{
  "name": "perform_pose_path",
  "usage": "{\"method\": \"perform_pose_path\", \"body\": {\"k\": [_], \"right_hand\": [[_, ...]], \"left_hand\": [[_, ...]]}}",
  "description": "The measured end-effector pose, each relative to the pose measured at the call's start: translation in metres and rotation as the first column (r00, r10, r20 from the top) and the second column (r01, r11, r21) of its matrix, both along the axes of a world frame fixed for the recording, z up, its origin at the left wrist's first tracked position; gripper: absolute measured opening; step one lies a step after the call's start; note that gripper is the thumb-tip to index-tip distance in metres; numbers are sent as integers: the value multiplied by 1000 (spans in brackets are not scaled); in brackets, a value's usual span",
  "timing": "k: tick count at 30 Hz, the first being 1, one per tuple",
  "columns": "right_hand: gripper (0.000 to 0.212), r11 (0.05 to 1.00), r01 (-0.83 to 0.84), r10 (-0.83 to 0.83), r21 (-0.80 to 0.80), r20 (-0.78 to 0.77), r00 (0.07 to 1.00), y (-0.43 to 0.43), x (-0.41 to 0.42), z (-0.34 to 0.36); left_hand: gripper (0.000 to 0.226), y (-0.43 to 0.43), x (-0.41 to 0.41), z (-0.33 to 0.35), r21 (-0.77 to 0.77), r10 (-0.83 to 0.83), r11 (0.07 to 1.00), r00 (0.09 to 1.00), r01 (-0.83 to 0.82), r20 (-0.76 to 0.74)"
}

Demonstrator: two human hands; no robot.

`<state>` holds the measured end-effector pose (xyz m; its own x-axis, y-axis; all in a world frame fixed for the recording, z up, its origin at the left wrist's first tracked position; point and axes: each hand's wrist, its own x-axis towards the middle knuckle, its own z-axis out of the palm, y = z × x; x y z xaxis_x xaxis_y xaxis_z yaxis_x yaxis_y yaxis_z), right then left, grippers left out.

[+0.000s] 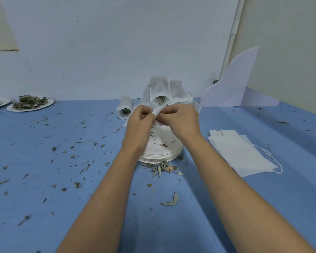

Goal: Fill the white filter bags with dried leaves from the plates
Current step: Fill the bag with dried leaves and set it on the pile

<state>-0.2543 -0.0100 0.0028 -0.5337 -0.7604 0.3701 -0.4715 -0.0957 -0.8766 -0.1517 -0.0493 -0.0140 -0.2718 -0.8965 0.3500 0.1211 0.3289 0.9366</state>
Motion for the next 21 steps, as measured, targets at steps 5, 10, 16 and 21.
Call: {"method": "perform_pose_path", "body": {"k": [5,10,16,21], "right_hand": [[13,999,-14,20,38,-136,991,-1,1,-1],[19,976,-219,217,-10,170,961,4,-4,7],[40,705,-12,344,709,-326,881,11,-15,12],[22,669,82,334,739,-397,855,8,-4,6]], "left_hand": [[19,1,-3,-2,-44,-77,996,997,78,22],[16,-9,1,-7,-42,133,991,989,-131,67],[20,-14,5,-5,29,180,983,984,-180,-3],[21,-12,5,-3,68,162,985,986,-159,-45]]}}
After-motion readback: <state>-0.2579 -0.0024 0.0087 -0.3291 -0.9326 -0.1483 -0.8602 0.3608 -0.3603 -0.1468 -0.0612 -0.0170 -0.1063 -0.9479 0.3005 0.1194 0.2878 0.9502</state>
